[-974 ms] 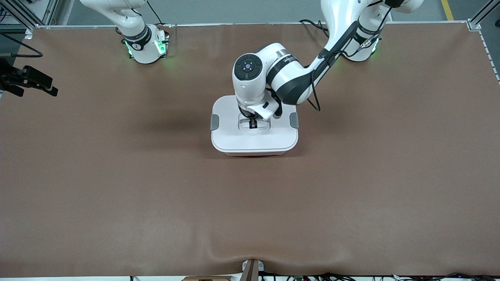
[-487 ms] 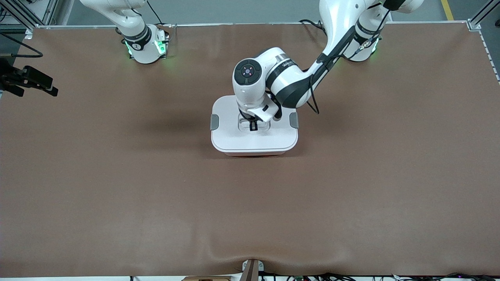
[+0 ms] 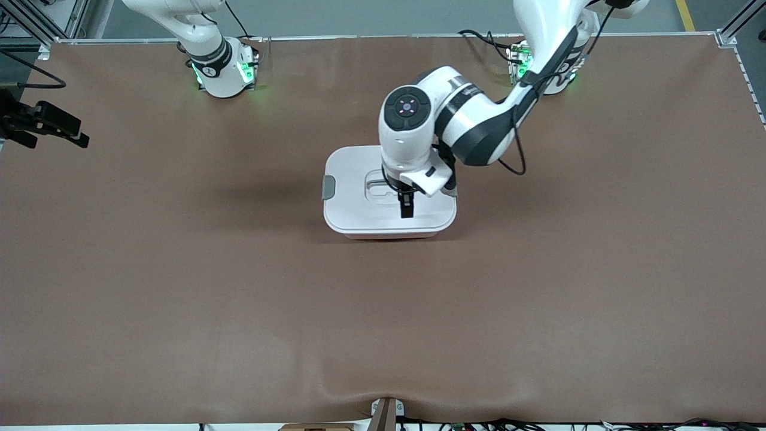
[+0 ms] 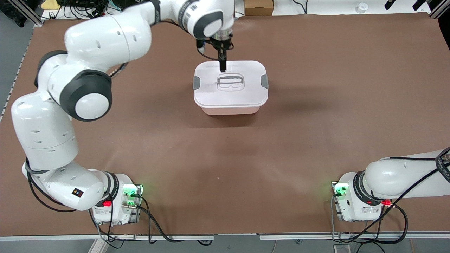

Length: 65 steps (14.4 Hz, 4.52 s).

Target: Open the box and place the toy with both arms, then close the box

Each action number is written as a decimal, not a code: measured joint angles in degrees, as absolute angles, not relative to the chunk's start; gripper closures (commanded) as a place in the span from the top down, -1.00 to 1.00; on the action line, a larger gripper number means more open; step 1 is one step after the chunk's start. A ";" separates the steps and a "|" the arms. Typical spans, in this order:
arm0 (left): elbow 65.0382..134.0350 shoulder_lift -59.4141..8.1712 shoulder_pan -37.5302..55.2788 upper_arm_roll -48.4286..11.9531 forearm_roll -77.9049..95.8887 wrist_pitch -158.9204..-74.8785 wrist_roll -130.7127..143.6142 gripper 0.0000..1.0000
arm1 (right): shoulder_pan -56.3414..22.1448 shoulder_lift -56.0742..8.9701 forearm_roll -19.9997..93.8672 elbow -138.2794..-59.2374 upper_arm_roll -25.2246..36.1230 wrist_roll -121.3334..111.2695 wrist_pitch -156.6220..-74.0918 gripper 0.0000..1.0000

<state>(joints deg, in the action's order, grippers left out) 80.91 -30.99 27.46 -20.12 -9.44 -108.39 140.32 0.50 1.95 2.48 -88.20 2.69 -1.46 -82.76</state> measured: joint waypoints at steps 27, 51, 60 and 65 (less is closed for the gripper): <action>80.28 -18.28 4.34 -20.16 -8.00 -96.22 84.36 1.00 | 0.50 1.95 2.48 -88.20 2.68 -1.46 -82.62 1.00; 80.43 -4.76 0.87 -6.86 -4.68 -82.31 16.16 1.00 | 0.61 1.95 2.48 -88.20 2.86 -1.45 -82.60 1.00; 85.96 1.99 1.09 -1.30 0.10 -78.90 8.78 1.00 | 0.62 1.94 2.48 -88.20 2.87 -1.45 -82.60 1.00; 86.62 2.35 2.19 -1.26 0.29 -78.91 8.75 1.00 | 0.62 1.95 2.48 -88.20 2.87 -1.45 -82.59 1.00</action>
